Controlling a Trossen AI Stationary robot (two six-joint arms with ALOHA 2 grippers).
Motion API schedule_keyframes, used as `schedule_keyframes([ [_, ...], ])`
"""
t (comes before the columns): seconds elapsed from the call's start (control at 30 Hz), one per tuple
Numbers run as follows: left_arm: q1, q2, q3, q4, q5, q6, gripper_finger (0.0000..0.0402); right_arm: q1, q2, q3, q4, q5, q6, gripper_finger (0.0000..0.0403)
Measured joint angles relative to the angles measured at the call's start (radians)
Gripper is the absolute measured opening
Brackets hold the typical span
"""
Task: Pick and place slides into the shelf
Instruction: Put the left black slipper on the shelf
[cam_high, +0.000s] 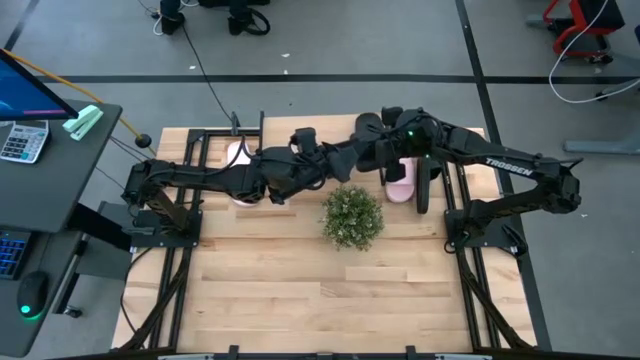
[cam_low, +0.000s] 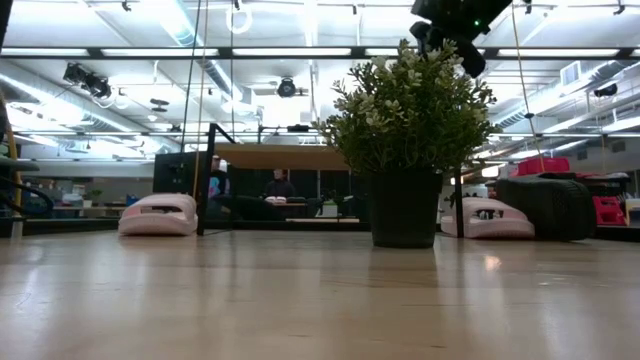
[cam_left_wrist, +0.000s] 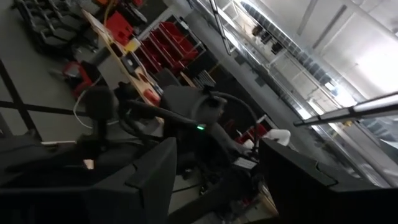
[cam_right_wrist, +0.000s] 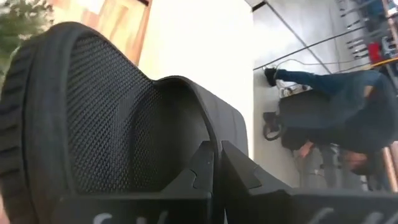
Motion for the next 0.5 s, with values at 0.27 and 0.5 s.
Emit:
schedule_keyframes([
  [0.27, 0.000, 0.000, 0.000, 0.001, 0.022, -0.006, 0.0232, -0.001, -0.001, -0.080, 0.016, -0.035, 0.023, 0.0012],
  [0.5, 0.000, 0.000, 0.000, 0.002, 0.022, -0.007, 0.0229, 0.017, 0.000, -0.100, 0.048, -0.045, 0.056, 0.0012],
])
